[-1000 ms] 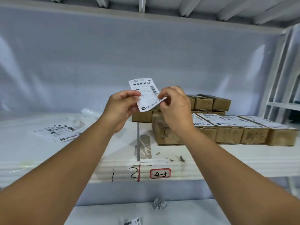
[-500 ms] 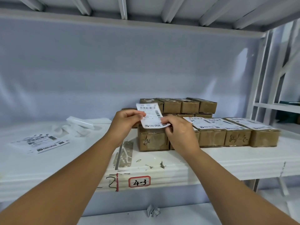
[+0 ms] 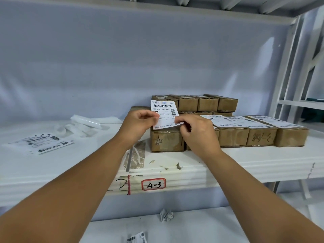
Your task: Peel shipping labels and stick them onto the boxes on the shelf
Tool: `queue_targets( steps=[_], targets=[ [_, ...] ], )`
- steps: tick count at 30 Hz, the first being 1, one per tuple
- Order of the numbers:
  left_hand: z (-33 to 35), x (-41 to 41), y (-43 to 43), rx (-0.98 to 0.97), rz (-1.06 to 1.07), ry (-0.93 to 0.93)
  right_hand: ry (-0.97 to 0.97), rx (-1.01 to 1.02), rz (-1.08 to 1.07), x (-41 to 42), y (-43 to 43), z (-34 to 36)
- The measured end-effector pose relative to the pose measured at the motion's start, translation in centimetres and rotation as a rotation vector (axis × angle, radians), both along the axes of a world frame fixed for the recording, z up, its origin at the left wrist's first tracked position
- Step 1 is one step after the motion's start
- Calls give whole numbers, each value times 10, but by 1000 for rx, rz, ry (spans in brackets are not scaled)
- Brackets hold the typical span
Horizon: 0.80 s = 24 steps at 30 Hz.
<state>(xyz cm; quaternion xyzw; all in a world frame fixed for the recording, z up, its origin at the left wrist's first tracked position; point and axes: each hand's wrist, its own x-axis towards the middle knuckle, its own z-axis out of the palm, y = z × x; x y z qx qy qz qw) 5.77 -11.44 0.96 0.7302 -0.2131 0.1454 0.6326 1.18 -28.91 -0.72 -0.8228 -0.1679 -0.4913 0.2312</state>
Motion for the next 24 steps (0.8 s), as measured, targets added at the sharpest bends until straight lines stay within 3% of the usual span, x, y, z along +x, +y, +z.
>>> queue_targets(
  steps=[24],
  targets=[
    [-3, 2, -1, 88, 39, -27, 74, 9, -45, -2, 1, 2]
  ],
)
